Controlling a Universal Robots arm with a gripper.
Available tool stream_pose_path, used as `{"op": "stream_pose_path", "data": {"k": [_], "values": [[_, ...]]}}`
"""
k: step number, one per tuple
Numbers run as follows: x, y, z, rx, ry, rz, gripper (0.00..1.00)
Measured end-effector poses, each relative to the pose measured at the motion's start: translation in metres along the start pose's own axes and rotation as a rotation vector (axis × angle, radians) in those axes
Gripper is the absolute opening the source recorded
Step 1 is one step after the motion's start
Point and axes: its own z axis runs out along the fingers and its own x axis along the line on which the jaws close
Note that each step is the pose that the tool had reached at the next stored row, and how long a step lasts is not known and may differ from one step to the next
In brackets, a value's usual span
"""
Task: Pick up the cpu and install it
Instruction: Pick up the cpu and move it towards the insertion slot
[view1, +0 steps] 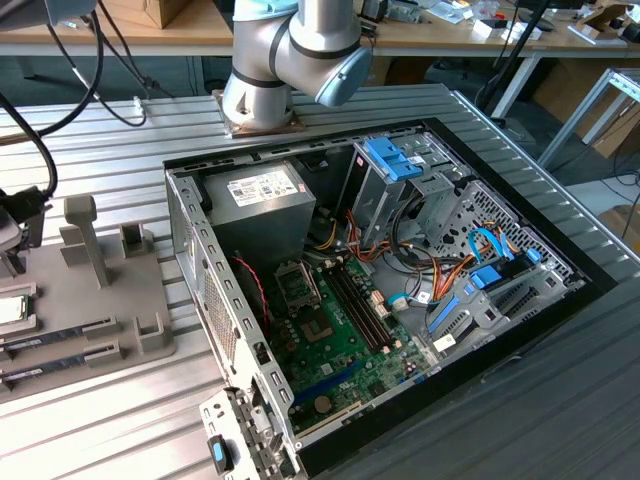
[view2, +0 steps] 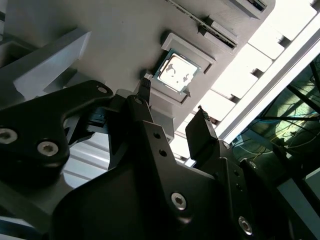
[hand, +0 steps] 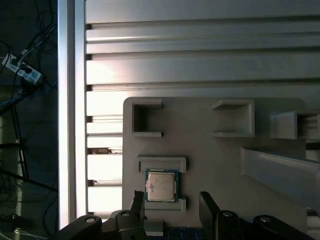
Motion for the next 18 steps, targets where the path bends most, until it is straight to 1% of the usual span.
{"op": "stream_pose_path", "data": {"k": [18], "values": [[-0.0002,-0.0002,0.0072,0.0000,0.0000,0.000,0.56]]}}
